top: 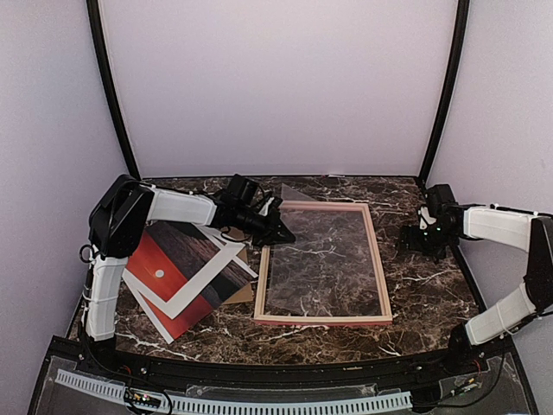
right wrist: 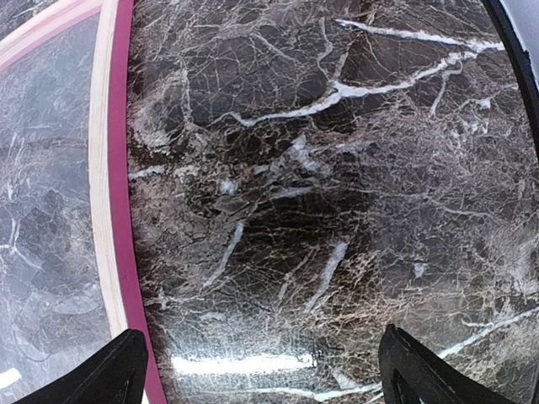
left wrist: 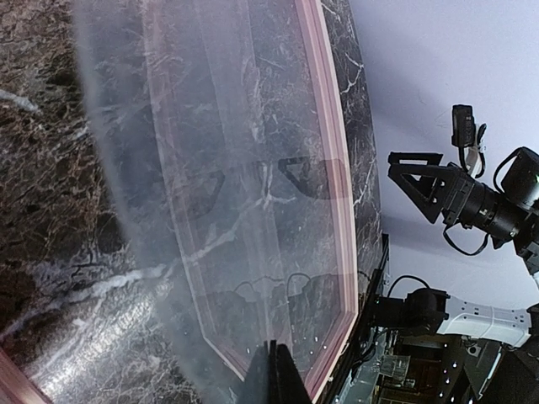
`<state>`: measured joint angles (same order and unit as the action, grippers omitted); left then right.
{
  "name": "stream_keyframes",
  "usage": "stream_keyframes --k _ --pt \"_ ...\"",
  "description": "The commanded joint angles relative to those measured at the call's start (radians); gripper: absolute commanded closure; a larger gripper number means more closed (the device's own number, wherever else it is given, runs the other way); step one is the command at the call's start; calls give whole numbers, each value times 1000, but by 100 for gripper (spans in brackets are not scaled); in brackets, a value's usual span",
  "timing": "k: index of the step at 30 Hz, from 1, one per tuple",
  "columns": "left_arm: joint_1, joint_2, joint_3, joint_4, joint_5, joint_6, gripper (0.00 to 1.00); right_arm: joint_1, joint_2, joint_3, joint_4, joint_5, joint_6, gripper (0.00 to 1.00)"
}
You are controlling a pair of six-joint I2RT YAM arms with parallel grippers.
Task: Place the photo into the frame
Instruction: Place the glass panel in the frame body.
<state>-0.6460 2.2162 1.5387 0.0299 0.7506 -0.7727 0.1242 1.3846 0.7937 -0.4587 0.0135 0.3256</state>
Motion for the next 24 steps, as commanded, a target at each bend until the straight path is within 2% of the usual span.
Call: stream_keyframes --k 1,24 --pt "0 -7 24 -24 19 19 100 -3 8 -14 28 -10 -3 3" --pt "0 -9 43 -80 -11 38 100 -1 17 -24 39 -40 -1 2"
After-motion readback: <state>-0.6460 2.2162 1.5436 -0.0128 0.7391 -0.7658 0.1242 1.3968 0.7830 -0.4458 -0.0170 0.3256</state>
